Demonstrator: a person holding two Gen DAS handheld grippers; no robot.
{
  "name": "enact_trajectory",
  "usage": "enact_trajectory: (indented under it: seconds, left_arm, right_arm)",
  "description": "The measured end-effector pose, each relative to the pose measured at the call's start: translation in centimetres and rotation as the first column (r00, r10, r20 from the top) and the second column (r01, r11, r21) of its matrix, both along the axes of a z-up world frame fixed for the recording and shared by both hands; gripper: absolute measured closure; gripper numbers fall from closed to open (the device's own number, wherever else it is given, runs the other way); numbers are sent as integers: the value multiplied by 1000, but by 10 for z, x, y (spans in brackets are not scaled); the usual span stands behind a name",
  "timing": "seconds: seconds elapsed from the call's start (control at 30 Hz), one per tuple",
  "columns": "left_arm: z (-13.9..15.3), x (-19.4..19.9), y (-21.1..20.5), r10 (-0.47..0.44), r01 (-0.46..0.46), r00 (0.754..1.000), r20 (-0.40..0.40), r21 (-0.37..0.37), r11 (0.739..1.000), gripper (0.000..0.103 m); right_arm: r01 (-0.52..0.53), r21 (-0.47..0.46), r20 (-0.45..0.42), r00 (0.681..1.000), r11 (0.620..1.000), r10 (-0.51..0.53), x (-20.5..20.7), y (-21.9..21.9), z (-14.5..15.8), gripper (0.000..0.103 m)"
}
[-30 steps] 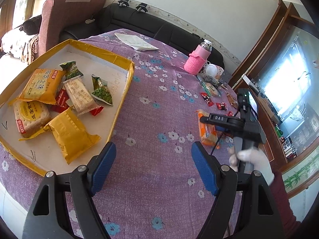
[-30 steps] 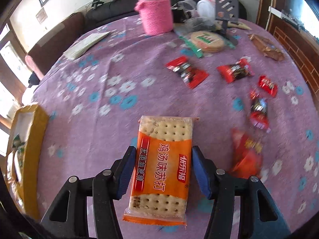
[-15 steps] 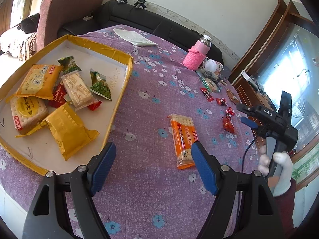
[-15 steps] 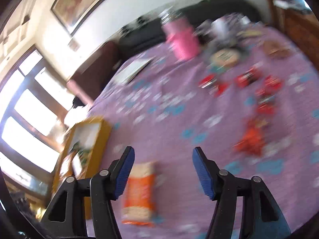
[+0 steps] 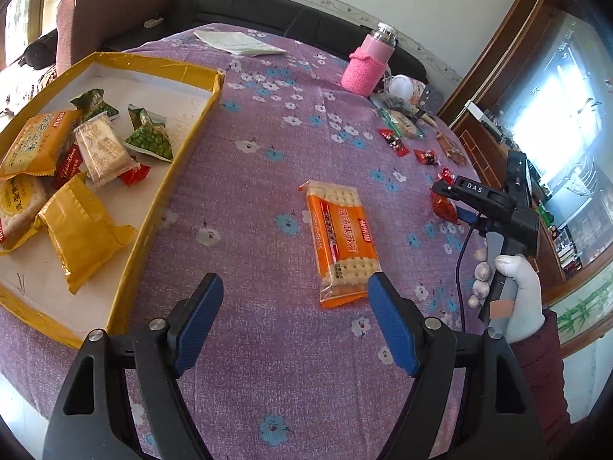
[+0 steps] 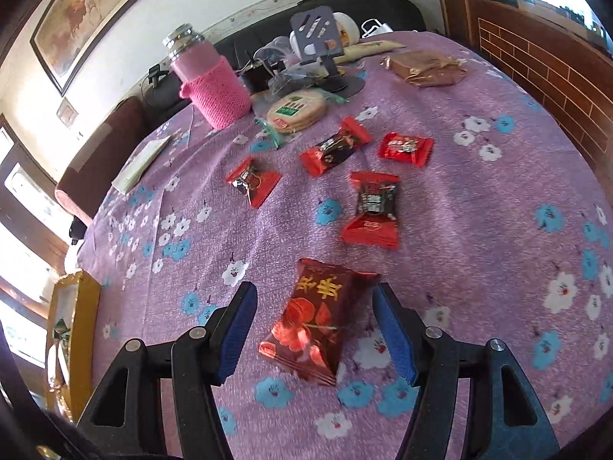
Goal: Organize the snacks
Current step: 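Grasp the orange cracker pack with the left tool while the right tool grasps a red candy bag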
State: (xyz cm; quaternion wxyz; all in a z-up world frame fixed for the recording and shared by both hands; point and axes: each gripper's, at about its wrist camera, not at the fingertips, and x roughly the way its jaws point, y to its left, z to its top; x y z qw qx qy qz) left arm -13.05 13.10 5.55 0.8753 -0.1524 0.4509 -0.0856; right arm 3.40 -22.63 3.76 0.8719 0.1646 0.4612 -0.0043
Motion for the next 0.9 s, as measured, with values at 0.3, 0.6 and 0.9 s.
enact_trajectory:
  seconds: [0.3,0.6,0.9]
  left_arm:
    - [-13,19,-21,-28,28,998,-48,0,1000,25]
    - [-21,56,-63,-92,95,995,-33,126,987,25]
    - [-40,81,-81,-71,81,996,-51,213,974,25]
  right_arm:
    - [-10,-88,47,999,996,14,0,10,-11,66]
    - [-42,-13,106,993,999,43,-9,4,-7,67]
    - [-107,-24,146,983,994,110,-18,22,1,67]
